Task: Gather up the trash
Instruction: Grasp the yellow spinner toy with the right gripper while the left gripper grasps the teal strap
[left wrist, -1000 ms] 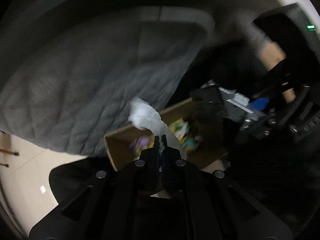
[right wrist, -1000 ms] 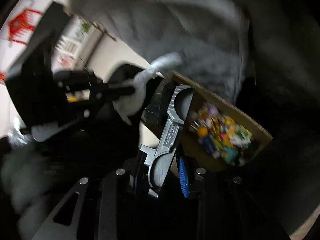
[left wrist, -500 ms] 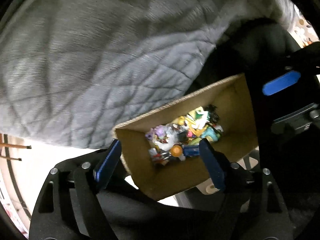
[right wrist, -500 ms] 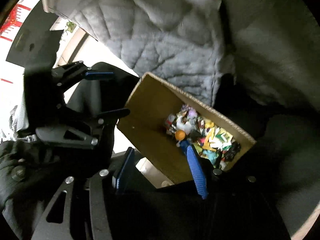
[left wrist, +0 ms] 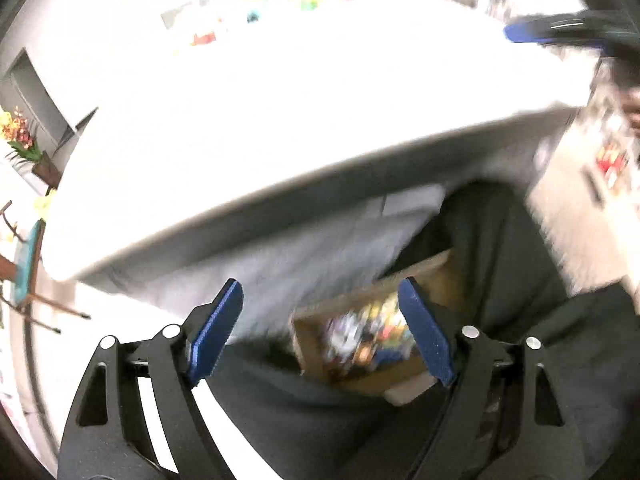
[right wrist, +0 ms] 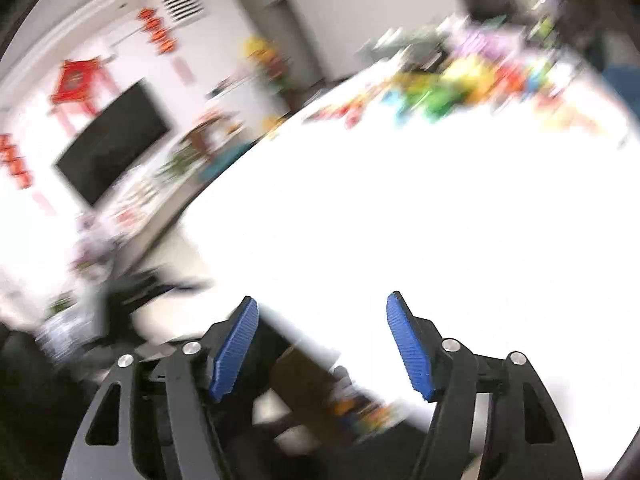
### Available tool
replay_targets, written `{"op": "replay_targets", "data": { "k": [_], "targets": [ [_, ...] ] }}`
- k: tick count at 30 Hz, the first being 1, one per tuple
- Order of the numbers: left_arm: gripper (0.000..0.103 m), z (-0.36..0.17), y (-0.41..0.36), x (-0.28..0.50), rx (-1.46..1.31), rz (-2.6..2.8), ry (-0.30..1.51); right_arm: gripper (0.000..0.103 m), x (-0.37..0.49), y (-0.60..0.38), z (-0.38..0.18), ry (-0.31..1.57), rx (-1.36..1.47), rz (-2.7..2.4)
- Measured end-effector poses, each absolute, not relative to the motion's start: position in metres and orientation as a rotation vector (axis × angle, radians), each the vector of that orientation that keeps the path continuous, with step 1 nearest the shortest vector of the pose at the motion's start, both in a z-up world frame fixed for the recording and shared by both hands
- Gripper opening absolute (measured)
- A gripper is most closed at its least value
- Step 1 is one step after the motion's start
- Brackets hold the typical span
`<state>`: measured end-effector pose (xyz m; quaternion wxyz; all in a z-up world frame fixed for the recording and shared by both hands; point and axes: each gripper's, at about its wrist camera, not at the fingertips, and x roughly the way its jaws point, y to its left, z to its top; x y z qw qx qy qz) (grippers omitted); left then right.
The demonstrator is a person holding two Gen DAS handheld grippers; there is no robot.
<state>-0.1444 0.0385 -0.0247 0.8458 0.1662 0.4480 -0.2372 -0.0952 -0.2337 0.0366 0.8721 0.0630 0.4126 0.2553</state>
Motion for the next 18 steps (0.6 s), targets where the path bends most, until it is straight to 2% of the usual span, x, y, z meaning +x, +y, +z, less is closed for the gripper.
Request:
{"op": "replay_targets", "data": {
  "k": [1,6,12,16,18],
  "targets": [
    [0.087,-0.011,0.039,-0.139,0.329,-0.497,0.912,0.073,-0.066,-0.246,0.044,0.838,0.098,0.441],
    [0.087,0.035,0.036,-0.093,0.204,-0.467,0.825,0.073,0.051,-0.28,0.04,0.823,-0.038,0.191],
    [0.087,0.032,0.028,-0.04,0.134,-0.415,0.865,0.073,0.16,-0.337,0.006,0.891,0.037,0.044],
    [0.087,0.015,0.017,-0.02,0.122,-0.427,0.907,0.082,0.196,-0.353,-0.012,0.937,-0.035,0.06],
    [0.087,0.013,0.007,-0.012,0.124,-0.429,0.91,0.072,0.201,-0.354,-0.011,0.939,-0.056,0.097]
  ]
}}
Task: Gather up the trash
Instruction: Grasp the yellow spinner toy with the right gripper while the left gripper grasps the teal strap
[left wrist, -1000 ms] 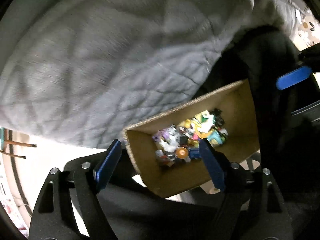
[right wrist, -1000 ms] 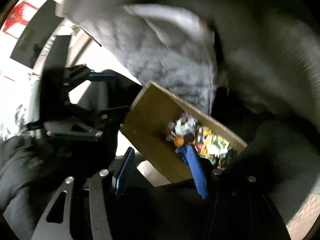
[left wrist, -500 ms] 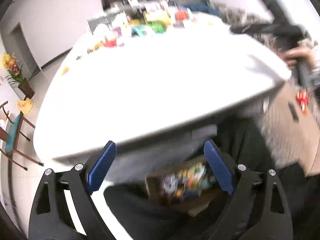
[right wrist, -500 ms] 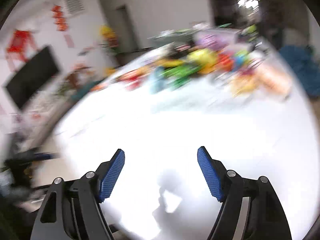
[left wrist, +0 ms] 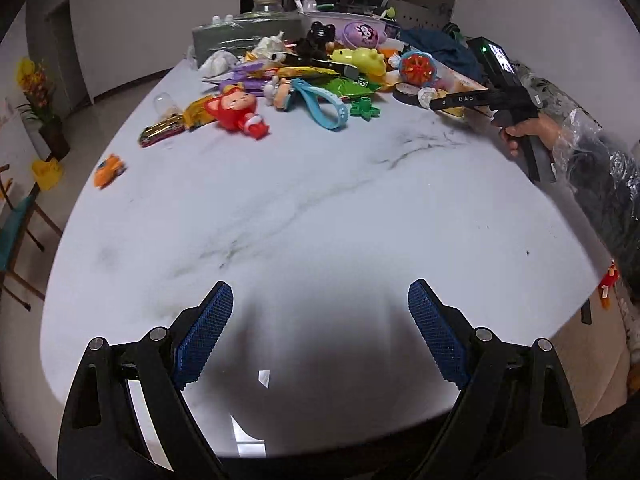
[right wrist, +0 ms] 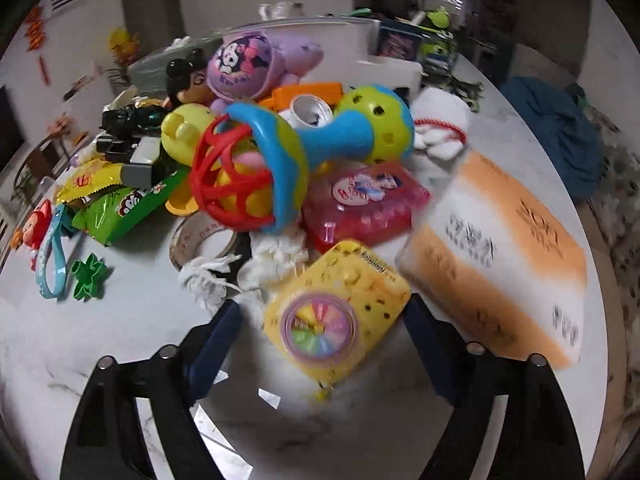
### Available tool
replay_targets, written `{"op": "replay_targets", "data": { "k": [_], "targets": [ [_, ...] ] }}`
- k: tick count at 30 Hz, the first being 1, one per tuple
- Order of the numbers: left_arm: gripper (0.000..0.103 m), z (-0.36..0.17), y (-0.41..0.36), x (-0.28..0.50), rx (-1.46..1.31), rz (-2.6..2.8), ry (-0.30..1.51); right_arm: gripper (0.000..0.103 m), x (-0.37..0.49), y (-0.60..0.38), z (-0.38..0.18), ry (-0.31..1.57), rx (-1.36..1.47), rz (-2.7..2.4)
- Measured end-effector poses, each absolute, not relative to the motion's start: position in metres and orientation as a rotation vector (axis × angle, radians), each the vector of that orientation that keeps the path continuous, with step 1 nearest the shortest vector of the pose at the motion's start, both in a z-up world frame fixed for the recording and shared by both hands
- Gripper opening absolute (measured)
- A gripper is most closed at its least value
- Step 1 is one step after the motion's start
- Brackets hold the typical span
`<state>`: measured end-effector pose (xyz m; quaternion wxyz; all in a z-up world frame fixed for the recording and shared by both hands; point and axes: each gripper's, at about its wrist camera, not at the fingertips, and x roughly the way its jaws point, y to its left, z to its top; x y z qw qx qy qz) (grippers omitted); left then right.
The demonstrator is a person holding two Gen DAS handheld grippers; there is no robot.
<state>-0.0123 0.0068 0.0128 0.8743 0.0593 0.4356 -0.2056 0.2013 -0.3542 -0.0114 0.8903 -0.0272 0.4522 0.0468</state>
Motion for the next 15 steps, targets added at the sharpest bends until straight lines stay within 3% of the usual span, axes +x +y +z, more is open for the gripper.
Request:
{"op": "replay_targets", "data": {
  "k": [1,15],
  "targets": [
    [0.087,0.013,0.002,-0.008,0.121,-0.432,0.904,0.062,0.201,-0.354,-0.01,0.937,-0.065,0.114],
    [0.084,-0.009,-0.092,0.177,-0.021,-0.156,0.955,0.062,0.092,-0.345,-0.006,0.92,0.041,0.215]
  ]
}}
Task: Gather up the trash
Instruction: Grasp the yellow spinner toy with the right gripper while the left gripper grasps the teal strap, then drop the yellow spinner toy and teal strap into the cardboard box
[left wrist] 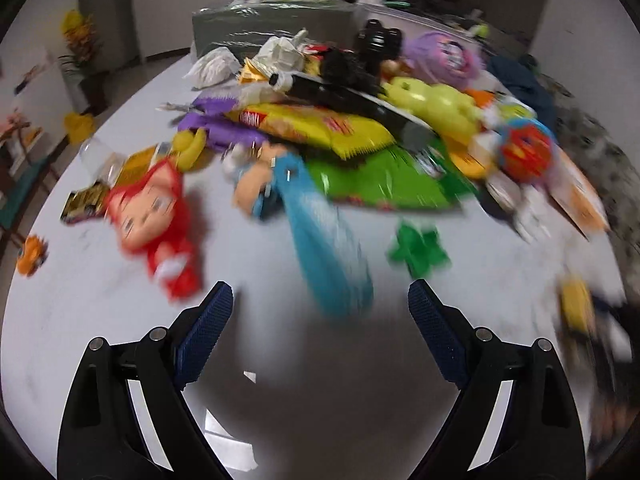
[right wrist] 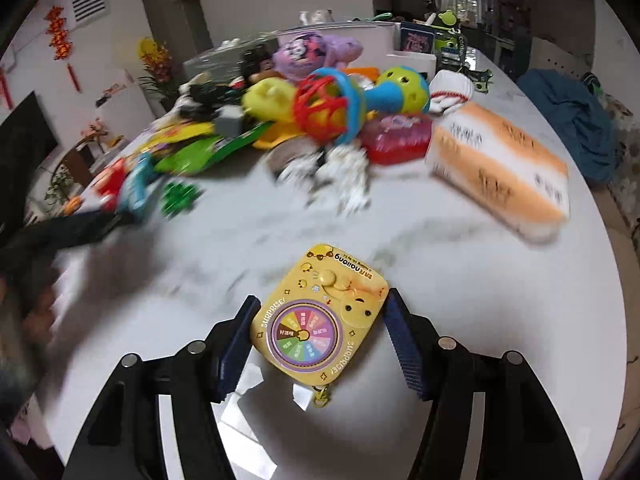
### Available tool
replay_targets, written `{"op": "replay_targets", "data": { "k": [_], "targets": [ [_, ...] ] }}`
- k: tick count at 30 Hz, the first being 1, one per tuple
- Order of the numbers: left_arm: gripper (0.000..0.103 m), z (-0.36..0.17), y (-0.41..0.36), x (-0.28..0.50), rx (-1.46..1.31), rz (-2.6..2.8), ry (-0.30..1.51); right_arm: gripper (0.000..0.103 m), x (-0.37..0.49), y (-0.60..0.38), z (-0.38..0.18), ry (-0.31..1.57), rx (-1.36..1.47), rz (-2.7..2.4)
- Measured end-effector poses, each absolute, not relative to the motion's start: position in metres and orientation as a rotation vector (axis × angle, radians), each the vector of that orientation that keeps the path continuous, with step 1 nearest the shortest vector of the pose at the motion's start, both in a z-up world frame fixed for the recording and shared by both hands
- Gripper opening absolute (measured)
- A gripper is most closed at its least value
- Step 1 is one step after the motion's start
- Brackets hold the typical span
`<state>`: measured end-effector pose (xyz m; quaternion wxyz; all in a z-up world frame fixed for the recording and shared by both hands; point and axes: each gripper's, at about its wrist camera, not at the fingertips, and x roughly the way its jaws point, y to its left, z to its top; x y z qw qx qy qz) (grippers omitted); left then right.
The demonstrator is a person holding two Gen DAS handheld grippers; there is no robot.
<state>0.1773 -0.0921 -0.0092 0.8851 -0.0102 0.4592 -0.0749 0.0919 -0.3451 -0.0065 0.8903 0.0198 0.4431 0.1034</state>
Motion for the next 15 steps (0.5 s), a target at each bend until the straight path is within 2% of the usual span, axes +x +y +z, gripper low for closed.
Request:
{"op": "replay_targets", "data": {
  "k": [1,2,3,5,11,15],
  "targets": [
    [0.062,-0.012,-0.093,0.184,-0.022,-0.131,0.958,0.062,0.081,-0.346,-0.006,0.919,0.064,0.229],
    [0.032,-0.011,-0.094,0.187,0.007,-0.096,0.937,0.062,0.076,-0.347,-0.006,0.919,0.074,0.234],
    [0.017,-0.01,-0.094,0.188,0.013,-0.118,0.931,0.062,0.069,-0.346,-0.006,0.919,0.076,0.237],
    [0.016,-0.002,-0.085,0.178,0.001,-0.145,0.909,0.062,0.057,-0.344,-0.006,0.918,0.077,0.238],
    [0.016,0.058,-0.045,0.085,0.056,-0.313,0.669,0.062,0.025,-0.333,0.004,0.879,0.141,0.295],
    [0.016,0.081,-0.022,0.031,0.059,-0.389,0.654,0.062,0.0,-0.318,0.017,0.851,0.218,0.347]
  ]
}}
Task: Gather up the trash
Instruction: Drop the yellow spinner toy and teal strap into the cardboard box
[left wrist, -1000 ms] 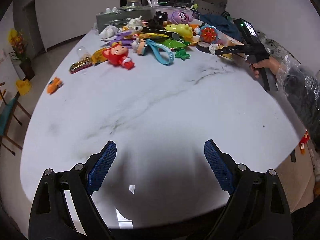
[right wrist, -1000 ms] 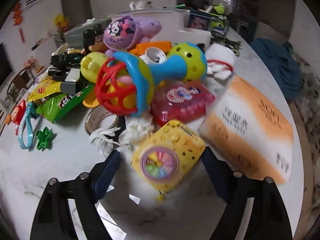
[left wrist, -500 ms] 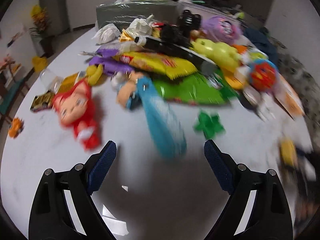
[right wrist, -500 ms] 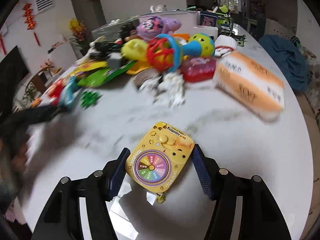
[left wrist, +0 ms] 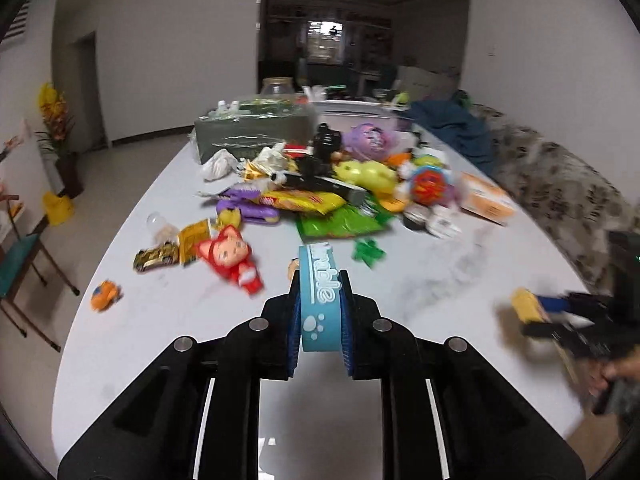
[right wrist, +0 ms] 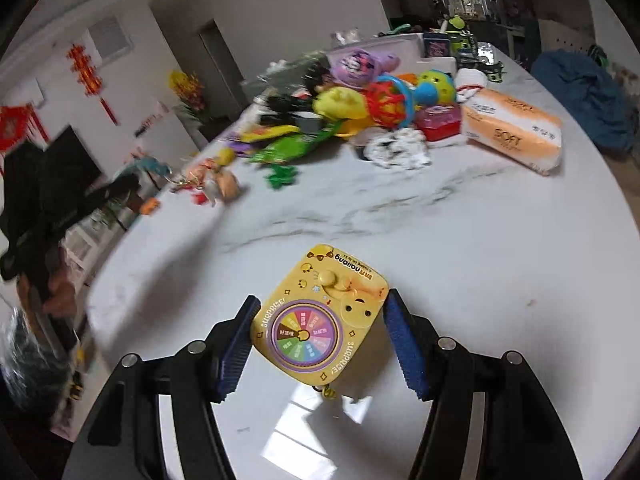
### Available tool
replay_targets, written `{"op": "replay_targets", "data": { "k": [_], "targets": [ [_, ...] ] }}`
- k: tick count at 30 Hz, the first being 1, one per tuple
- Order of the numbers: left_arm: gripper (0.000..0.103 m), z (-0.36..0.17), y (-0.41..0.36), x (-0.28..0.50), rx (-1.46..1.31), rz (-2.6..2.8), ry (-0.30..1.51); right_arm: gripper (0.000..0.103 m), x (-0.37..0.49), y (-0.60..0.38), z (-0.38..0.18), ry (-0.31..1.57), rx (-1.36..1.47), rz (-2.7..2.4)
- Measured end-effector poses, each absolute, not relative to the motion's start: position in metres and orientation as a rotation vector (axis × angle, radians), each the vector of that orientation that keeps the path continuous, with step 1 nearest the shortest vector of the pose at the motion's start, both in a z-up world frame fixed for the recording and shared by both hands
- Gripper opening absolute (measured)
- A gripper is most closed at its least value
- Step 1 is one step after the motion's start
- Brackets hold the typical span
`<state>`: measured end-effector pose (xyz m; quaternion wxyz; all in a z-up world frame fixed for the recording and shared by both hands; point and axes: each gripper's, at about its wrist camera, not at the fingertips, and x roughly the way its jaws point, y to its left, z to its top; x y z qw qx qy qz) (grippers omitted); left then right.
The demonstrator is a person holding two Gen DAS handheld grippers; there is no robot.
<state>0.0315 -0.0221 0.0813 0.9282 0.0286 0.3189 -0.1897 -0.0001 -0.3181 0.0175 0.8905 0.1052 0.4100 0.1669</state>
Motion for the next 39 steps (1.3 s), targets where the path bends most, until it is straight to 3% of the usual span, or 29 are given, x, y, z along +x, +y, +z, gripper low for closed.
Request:
{"op": "replay_targets", "data": {
  "k": [13,26,32,36,39],
  "targets": [
    [0.016,0.091,0.02,-0.145,0.165,-0.579,0.544,0.062,-0.113,-0.245,0.045,0.8,0.232,0.487],
    [0.016,0.071,0.054,-0.222,0.141,-0.648,0.569,0.062,-0.195,-0.175,-0.002,0.921,0.189,0.622],
    [0.016,0.024,0.046,-0.224,0.202,-0.664,0.662,0.062,-0.199,-0.148,-0.055,1.023,0.133,0.656],
    [0.016,-0.034,0.039,-0.215,0.266,-0.671,0.811,0.062,-0.188,-0.139,-0.105,1.148,0.129,0.664],
    [0.029,-0.09,0.039,-0.197,0.297,-0.678,0.952,0.064,-0.178,-0.134,-0.144,1.263,0.126,0.661]
  ]
}}
